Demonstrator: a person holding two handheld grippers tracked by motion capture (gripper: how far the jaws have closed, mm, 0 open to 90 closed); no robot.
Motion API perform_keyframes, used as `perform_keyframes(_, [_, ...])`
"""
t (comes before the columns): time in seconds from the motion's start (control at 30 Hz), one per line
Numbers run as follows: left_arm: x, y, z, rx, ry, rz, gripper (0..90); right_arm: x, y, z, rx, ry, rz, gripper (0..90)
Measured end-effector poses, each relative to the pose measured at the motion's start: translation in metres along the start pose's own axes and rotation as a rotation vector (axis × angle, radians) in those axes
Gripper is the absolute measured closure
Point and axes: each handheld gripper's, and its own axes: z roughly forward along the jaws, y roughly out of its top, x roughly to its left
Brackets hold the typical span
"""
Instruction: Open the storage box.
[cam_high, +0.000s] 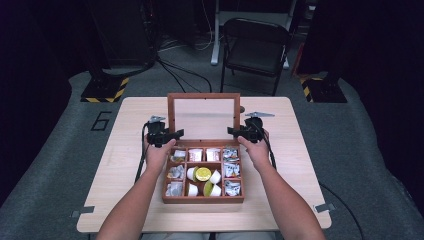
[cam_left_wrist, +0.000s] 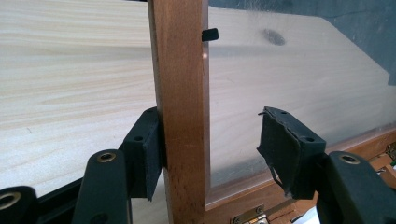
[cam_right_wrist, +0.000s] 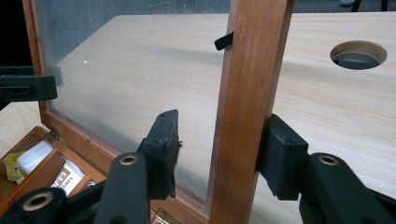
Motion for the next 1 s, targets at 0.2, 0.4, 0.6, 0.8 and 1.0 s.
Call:
perform_keyframes(0.2, [0.001, 0.0, 0.002, 0.004, -0.005, -0.014, 41.6, -0.003, -0.001, 0.003, -0.008, 0.002, 0.031, 51.3])
perform_keyframes(0.4, [0.003, 0.002, 0.002, 0.019, -0.012, -0.041, 42.6, -0.003, -0.001, 0.004, -0.007, -0.002, 0.028, 50.7])
perform_keyframes(0.6, [0.007, 0.002, 0.002, 0.025, -0.028, -0.064, 45.0, -0.002, 0.003, 0.006, 0.015, -0.006, 0.021, 50.0])
perform_keyframes(0.8, [0.005, 0.0, 0.007, 0.031, -0.013, -0.053, 39.2, -0.006, 0.002, 0.009, 0.022, 0.01, 0.056, 50.1])
perform_keyframes(1.0, [0.005, -0.001, 0.011, 0.032, -0.015, -0.065, 36.1, -0.007, 0.002, 0.011, 0.033, 0.015, 0.068, 50.0])
